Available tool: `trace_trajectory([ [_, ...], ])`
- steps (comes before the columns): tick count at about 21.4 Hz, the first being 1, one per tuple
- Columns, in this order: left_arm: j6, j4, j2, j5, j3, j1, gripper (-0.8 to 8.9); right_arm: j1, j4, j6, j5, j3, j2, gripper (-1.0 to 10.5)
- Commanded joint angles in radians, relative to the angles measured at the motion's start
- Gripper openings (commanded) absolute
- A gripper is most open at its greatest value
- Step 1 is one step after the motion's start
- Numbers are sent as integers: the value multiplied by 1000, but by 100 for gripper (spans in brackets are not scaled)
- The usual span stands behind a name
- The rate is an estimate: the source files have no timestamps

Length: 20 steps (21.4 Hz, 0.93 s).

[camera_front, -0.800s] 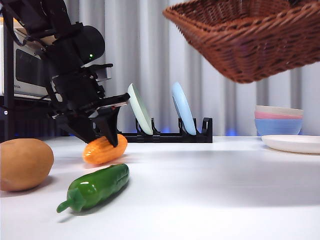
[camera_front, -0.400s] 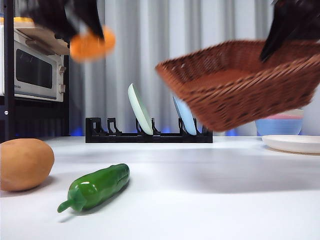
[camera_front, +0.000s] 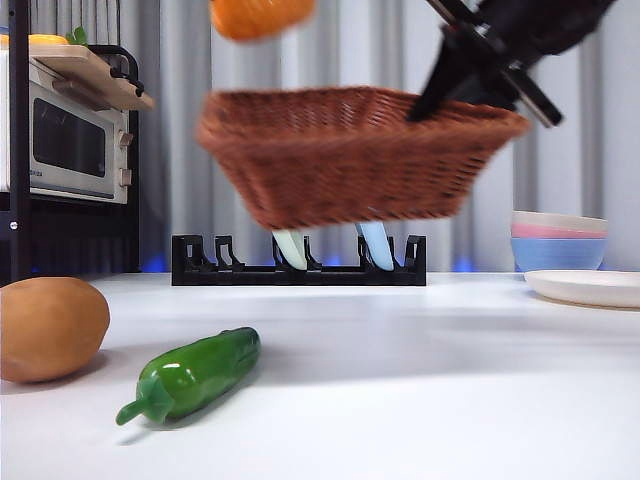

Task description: Pick up the basket,pick up the corn from the table,pick up the potato from the table,pick up the cucumber from the table,put all items into the basket

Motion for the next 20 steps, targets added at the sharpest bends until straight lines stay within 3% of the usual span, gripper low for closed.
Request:
trace_trajectory([
  [1, -7, -5, 59, -53, -11, -59, -8, 26, 29, 51, -10, -2, -5, -12],
  [7, -6, -11, 184, -79, -11, -130, 4, 38, 29, 58, -11, -2, -5, -12],
  [8, -7, -17, 202, -79, -11, -134, 66, 38, 29, 58, -11, -2, -5, -12],
  [10, -15, -42, 225, -79, -11, -134, 503, 37, 25, 58, -10, -2, -5, -12],
  [11, -18, -54, 225, -79, -11, -133, 570, 37, 25, 58, -10, -2, -5, -12],
  [15, -2, -64, 162, -80, -10, -133, 567, 38, 25, 58, -9, -2, -5, -12],
  [20, -3, -193, -103, -83, -10, -152, 566, 36, 26, 57, -9, -2, -5, -12],
])
